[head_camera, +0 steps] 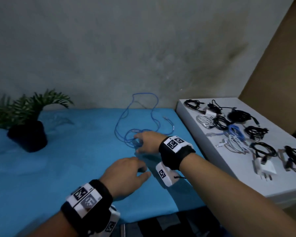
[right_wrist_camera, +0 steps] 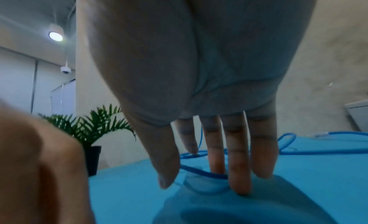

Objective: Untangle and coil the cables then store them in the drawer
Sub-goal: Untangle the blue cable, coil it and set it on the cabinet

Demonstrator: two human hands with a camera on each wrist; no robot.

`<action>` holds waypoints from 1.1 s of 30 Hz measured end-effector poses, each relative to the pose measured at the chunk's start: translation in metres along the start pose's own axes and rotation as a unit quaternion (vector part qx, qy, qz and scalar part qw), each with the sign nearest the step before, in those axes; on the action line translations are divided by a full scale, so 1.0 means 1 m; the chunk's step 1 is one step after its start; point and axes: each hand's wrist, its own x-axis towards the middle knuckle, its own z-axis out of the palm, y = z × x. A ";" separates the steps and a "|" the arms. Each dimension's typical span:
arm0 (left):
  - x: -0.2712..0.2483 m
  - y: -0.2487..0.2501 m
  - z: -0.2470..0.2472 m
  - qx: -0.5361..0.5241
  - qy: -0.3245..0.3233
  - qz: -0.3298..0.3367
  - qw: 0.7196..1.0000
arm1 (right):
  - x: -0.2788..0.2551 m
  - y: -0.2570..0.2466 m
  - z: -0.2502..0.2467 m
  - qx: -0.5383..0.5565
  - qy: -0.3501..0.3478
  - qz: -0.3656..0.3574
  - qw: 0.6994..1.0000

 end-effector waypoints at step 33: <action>0.025 -0.020 -0.059 -0.430 0.311 -0.078 0.844 | -0.064 -0.044 -0.017 0.338 0.252 -0.096 0.902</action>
